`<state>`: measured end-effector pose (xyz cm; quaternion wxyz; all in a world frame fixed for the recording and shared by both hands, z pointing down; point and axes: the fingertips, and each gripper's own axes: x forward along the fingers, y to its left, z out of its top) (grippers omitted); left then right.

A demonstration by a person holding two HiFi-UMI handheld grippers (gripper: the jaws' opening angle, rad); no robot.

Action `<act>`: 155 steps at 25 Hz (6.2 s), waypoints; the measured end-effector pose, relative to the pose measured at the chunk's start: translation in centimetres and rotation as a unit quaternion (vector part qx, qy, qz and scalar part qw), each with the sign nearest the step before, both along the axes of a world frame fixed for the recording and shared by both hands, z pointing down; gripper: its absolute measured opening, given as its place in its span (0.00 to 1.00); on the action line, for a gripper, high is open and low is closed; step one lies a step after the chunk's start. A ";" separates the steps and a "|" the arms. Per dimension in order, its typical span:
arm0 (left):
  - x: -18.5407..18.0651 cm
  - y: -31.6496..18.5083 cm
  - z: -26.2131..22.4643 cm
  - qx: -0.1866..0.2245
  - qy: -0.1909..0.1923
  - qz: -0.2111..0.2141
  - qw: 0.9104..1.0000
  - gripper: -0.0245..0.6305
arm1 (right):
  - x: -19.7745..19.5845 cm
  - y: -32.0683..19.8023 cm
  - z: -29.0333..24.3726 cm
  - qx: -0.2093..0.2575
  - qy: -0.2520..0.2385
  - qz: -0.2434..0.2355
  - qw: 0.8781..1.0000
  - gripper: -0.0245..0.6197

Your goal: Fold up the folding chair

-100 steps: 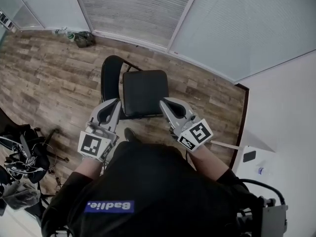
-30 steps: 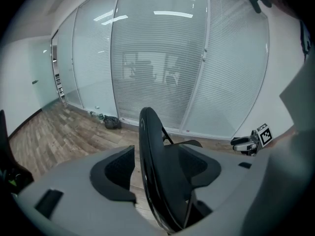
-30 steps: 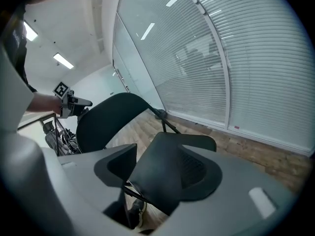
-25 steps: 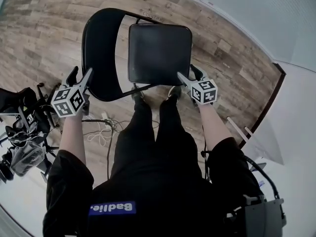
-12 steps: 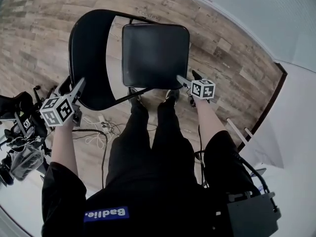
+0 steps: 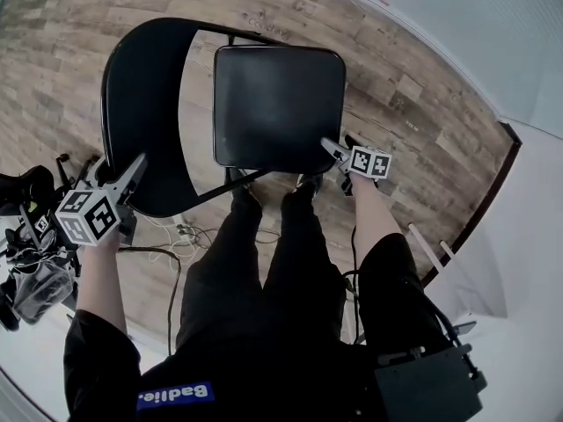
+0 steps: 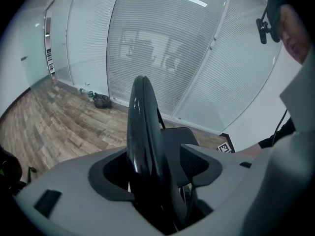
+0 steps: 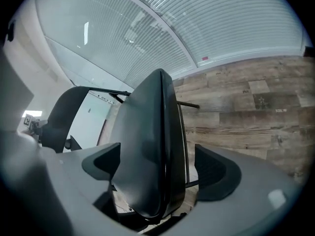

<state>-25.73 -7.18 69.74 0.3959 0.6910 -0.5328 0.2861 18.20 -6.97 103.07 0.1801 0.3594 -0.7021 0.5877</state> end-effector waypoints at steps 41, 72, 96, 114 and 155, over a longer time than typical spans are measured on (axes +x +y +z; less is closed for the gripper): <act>2.2 0.0 -1.8 -0.037 0.025 -0.007 0.999 0.19 | -3.7 0.9 -0.9 -0.061 -0.084 0.030 0.994 0.65; 1.0 1.1 -10.2 -0.040 0.046 -0.010 0.998 0.17 | -13.6 3.9 -14.9 -0.069 -0.072 -0.030 0.995 0.54; -0.3 1.5 -15.4 -0.047 0.044 -0.028 0.998 0.17 | -23.7 5.5 -25.2 -0.060 -0.028 -0.162 0.984 0.50; -4.1 2.4 -18.7 -0.039 0.004 -0.026 0.999 0.17 | -38.0 6.8 -31.0 -0.021 -0.021 -0.228 0.973 0.40; -10.7 3.1 -19.7 -0.027 -0.038 -0.016 0.999 0.17 | -43.6 4.6 -40.3 0.098 -0.028 -0.254 0.962 0.41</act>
